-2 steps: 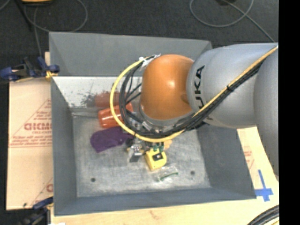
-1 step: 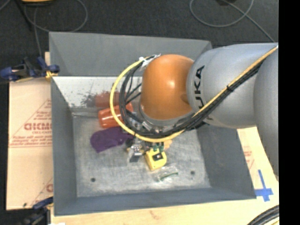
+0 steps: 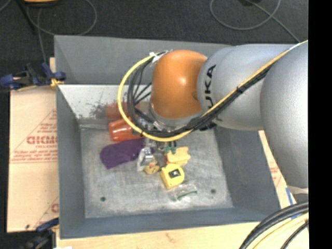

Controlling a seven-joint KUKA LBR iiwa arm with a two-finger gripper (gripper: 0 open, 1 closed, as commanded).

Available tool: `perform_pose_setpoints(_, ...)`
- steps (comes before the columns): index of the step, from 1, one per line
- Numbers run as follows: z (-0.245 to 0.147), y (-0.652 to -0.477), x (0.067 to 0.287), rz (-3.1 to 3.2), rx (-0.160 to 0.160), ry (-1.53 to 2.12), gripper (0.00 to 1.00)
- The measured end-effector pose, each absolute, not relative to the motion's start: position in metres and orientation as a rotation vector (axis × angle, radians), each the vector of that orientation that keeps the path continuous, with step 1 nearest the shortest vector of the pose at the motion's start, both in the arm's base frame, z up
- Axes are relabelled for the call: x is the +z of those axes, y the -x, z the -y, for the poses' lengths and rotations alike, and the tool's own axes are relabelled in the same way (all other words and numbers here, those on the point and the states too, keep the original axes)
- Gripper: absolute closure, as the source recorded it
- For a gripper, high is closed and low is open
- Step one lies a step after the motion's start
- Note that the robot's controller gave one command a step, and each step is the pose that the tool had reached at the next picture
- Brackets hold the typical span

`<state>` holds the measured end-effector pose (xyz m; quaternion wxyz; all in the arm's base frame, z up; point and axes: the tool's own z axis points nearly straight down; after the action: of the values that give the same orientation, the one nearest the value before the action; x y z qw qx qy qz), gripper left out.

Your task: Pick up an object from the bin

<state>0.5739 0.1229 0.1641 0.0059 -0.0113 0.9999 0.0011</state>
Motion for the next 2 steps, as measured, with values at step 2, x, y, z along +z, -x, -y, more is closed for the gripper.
perform_pose_setpoints(2,-0.132,-0.572,0.134,-3.142,-0.002,0.192,0.0)
